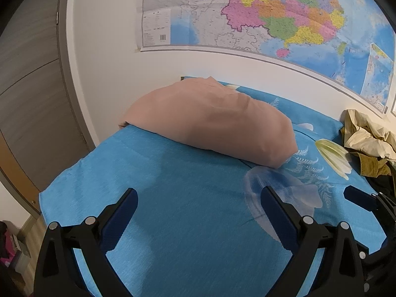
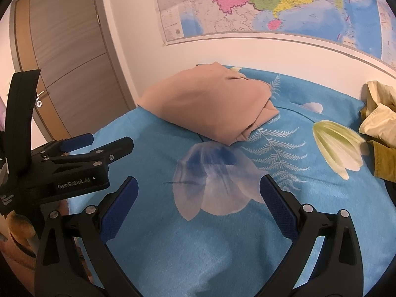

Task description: Fold large clothes

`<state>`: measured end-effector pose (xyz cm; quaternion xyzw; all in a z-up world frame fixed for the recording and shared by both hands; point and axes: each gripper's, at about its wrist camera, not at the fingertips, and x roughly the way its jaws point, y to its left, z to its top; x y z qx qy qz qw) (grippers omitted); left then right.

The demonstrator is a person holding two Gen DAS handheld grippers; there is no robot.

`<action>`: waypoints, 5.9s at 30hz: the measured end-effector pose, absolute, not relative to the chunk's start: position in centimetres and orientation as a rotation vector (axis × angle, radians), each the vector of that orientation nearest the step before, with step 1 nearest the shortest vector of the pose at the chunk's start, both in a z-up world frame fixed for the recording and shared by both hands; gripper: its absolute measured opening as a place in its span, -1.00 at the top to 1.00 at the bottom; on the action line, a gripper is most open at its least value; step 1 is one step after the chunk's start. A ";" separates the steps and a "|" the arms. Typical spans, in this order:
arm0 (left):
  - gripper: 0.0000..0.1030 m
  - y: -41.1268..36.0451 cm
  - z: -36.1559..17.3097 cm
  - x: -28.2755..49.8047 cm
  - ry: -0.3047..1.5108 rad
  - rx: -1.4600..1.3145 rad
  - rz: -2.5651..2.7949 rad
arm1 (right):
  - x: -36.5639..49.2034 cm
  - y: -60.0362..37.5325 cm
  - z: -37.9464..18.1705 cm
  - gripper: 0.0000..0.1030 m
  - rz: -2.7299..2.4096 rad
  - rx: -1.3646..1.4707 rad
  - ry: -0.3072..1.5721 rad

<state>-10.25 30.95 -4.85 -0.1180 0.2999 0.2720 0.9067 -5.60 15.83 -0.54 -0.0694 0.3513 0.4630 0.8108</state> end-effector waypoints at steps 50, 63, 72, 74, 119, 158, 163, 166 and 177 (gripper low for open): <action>-0.86 30.5 -5.3 -10.5 0.635 -0.227 0.562 | -5.9 15.5 -0.5 -0.89 1.000 -0.137 0.761; -0.86 30.7 -5.6 -10.5 0.643 -0.229 0.563 | -5.8 15.5 -0.7 -0.89 1.001 -0.136 0.766; -0.86 30.7 -5.7 -10.4 0.647 -0.231 0.564 | -5.8 15.5 -0.7 -0.89 1.004 -0.135 0.766; -0.87 30.7 -5.8 -10.4 0.648 -0.231 0.563 | -5.8 15.5 -0.7 -0.89 1.004 -0.136 0.767; -0.86 29.5 -5.0 -11.5 0.624 -0.216 0.558 | -7.1 14.5 0.0 -0.89 0.989 -0.127 0.743; -0.86 28.7 -4.8 -11.9 0.616 -0.212 0.554 | -7.7 13.8 0.6 -0.89 0.982 -0.119 0.726; -0.86 28.9 -5.0 -11.8 0.619 -0.207 0.556 | -7.7 13.8 0.4 -0.89 0.983 -0.117 0.729; -0.86 28.9 -5.1 -11.7 0.624 -0.207 0.556 | -7.7 13.8 0.4 -0.89 0.980 -0.119 0.730; -0.86 28.4 -5.4 -11.4 0.613 -0.166 0.564 | -7.4 13.5 0.0 -0.89 0.976 -0.106 0.741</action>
